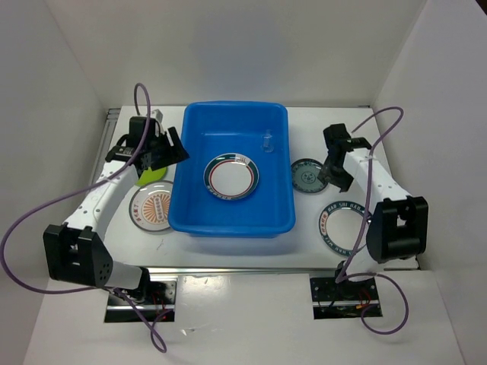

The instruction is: Place the mixed dishes into the plastic bin

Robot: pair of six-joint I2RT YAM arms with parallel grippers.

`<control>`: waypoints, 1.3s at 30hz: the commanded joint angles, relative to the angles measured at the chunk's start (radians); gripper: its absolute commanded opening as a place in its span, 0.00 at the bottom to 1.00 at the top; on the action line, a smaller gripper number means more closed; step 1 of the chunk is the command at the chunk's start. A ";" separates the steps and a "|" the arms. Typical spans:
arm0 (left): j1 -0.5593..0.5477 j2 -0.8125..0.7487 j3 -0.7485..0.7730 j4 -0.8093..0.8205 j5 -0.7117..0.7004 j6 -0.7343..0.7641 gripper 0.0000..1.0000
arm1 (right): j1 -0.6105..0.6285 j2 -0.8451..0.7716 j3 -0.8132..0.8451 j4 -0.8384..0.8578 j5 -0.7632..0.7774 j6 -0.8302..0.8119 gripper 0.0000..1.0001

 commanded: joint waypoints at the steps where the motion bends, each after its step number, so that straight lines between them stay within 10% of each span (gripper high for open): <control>1: -0.019 -0.053 0.002 0.019 0.003 -0.014 0.78 | -0.071 0.051 0.021 -0.119 0.220 -0.003 0.62; 39: -0.010 0.069 0.005 0.011 0.020 0.015 0.86 | -0.161 0.335 0.113 -0.121 -0.068 -0.113 0.64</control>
